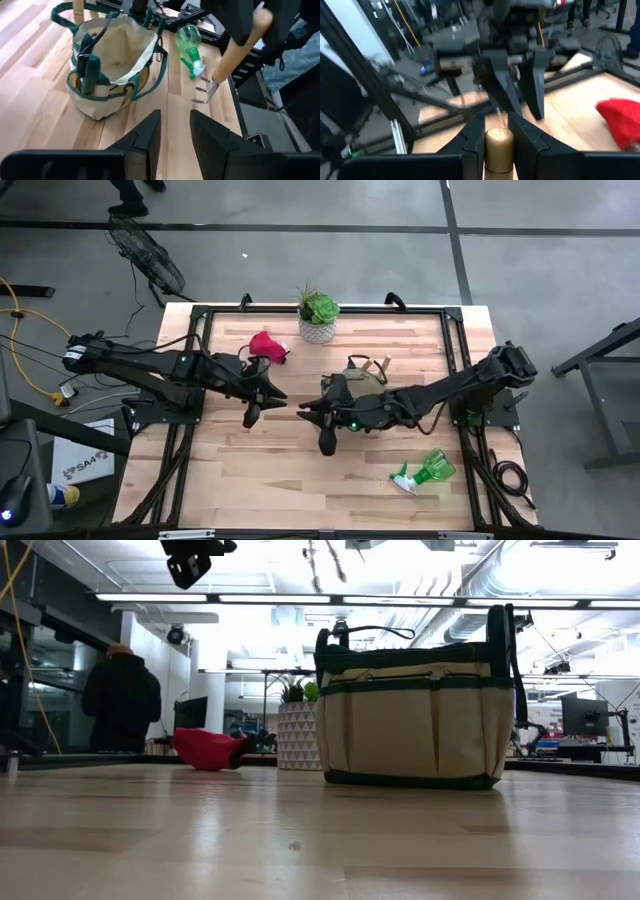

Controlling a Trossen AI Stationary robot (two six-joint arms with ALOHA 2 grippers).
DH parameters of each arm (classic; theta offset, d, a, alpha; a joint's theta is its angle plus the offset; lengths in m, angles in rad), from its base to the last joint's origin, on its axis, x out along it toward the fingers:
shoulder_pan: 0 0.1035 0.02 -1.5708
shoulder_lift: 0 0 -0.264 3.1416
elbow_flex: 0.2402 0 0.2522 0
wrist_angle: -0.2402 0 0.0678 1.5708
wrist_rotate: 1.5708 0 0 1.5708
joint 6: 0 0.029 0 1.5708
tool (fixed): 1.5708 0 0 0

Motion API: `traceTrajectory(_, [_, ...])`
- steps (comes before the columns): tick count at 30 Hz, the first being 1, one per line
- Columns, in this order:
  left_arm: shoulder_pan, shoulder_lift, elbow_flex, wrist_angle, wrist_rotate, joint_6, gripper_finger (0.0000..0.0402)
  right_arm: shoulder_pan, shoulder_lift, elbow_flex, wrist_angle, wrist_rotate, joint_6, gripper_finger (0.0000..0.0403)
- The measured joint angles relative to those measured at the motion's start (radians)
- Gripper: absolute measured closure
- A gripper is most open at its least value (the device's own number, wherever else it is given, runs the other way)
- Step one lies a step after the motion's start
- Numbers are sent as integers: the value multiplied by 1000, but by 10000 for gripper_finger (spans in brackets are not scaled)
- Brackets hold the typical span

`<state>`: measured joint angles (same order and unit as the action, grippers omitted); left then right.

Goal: Pick & Place Garden tools in Gardening bag
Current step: Put the brown hand rake into the gardening bag

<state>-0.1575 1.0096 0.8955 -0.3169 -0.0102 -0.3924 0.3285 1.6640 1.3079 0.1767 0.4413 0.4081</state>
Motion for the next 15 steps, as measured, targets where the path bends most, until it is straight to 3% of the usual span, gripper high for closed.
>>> traceTrajectory(9, [0,0,0,7,26,28,300,-8,90,1,233,-4,-11,347])
traceTrajectory(15, [0,-10,0,-4,60,55,300,0,85,-44,320,42,-7,347])
